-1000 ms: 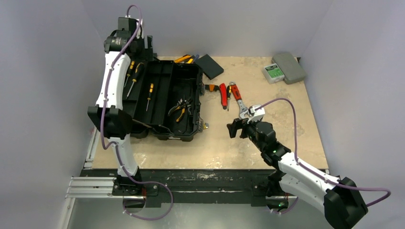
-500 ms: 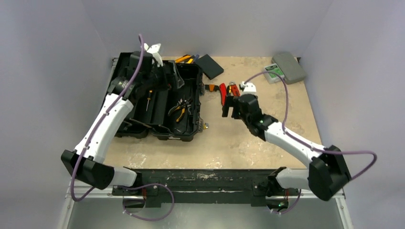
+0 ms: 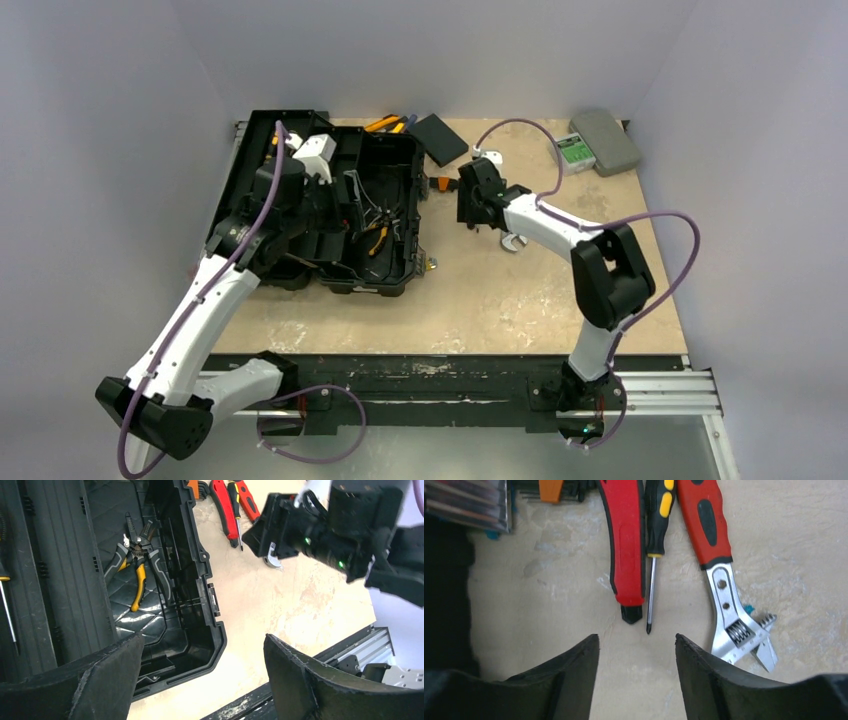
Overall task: Pack the tool kit
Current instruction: Pick up the knife at the center of the board, then place the knife in the toolbox.
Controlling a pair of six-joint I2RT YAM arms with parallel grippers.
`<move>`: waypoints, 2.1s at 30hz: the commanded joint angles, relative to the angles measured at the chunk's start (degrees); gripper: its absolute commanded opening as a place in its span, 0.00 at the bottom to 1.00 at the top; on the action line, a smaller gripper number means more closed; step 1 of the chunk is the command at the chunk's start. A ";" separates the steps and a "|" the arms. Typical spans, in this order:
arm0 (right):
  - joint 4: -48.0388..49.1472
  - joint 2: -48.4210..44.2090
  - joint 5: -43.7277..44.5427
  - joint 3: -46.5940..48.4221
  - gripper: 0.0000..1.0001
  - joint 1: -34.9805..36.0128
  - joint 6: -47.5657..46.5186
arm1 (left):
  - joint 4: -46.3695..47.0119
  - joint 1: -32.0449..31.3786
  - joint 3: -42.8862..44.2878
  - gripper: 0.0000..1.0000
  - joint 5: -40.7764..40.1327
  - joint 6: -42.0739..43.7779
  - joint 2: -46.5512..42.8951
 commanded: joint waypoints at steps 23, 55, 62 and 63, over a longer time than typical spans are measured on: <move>-4.67 24.32 -8.48 23.47 0.50 -5.37 -1.48 | -0.69 1.59 0.96 0.88 4.13 11.81 -0.67; 2.99 -10.32 -27.22 -0.05 0.04 -7.07 -1.11 | -6.43 2.39 2.48 0.87 5.82 11.31 -3.31; 5.67 -14.06 -33.39 -0.34 0.04 -4.68 4.44 | -8.88 2.39 1.79 0.87 -4.05 16.82 -7.22; 6.00 -14.44 -33.42 -0.22 0.04 -4.07 5.39 | -8.61 2.39 1.27 0.87 -5.05 17.15 -8.19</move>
